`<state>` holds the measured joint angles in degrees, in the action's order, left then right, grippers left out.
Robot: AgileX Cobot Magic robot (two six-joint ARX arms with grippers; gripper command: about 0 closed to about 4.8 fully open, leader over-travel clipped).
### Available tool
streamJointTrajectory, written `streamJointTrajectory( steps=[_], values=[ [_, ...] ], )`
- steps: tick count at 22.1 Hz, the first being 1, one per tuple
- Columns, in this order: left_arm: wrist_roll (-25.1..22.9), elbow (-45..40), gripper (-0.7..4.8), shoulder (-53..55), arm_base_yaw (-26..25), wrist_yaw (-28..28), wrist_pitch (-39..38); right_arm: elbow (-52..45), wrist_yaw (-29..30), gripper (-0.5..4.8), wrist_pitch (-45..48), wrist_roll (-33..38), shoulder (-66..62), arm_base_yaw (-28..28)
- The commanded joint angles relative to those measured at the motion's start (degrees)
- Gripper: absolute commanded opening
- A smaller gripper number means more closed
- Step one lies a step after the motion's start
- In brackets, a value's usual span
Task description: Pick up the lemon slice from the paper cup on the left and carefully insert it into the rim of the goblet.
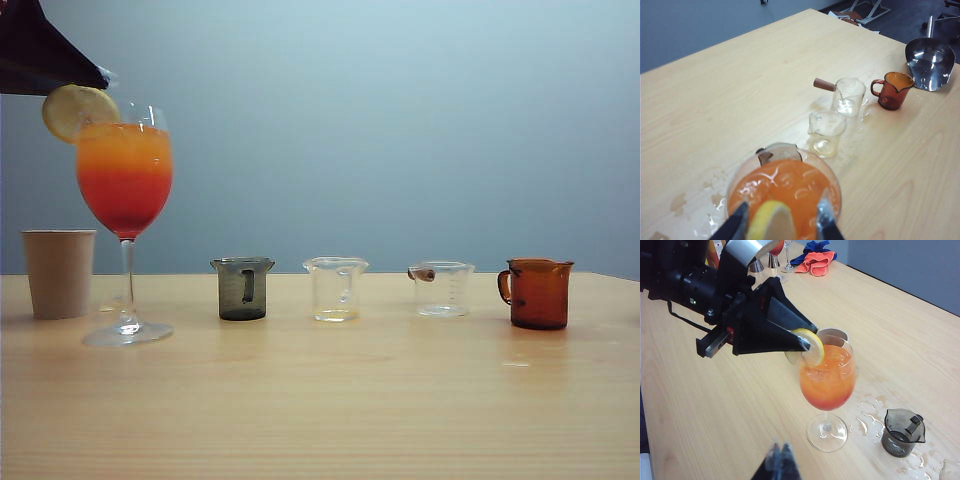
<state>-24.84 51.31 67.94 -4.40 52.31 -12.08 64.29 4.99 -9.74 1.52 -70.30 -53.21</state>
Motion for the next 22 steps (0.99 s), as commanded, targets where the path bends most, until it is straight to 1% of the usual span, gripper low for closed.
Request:
streamJointTrajectory(
  steps=[1, 7, 9, 13, 15, 16, 18, 20, 21, 22],
  values=[
    [-0.2, 0.0, 1.88, -0.1, 0.0, 0.4, 2.0, 0.2, 0.0, -0.06, 1.2, -0.1, 0.3, 0.0],
    [-0.2, 0.0, 1.88, -0.3, 0.0, 0.2, 2.7, 0.2, 0.0, -0.06, 1.2, -0.1, 0.3, 0.0],
    [0.0, 0.1, 1.88, -0.7, 0.0, -1.1, 3.0, 0.2, 0.0, -0.06, 1.2, -0.1, 0.3, 0.0],
    [0.1, 0.1, 1.86, -2.2, 0.0, -1.9, 3.4, 0.2, 0.0, -0.06, 1.2, -0.1, 0.3, 0.0],
    [1.0, 0.1, 1.78, -3.5, 0.0, -2.8, 3.7, 0.2, 0.0, -0.06, 1.2, -0.1, 0.3, 0.0],
    [2.8, 0.1, 1.17, -4.8, 0.0, -3.1, 4.1, 0.2, -0.3, -0.06, 1.2, 0.0, 0.5, 0.0],
    [4.5, 0.1, -0.14, -6.7, 0.0, -3.7, 4.0, 0.2, -1.3, -0.06, 1.0, -0.1, 0.9, 0.0],
    [7.0, 0.1, -0.05, -8.7, 0.0, -3.8, 3.9, 0.2, -2.3, -0.06, 0.4, -0.1, 1.7, 0.1],
    [9.5, 0.1, -0.05, -10.9, 0.0, -5.3, 3.8, 0.2, -2.8, -0.06, -0.7, -0.1, 2.6, 0.4],
    [10.8, 0.1, -0.05, -12.5, 0.0, -7.0, 3.7, 0.2, -3.3, -0.06, -1.7, -0.1, 3.1, 0.6]
  ],
)
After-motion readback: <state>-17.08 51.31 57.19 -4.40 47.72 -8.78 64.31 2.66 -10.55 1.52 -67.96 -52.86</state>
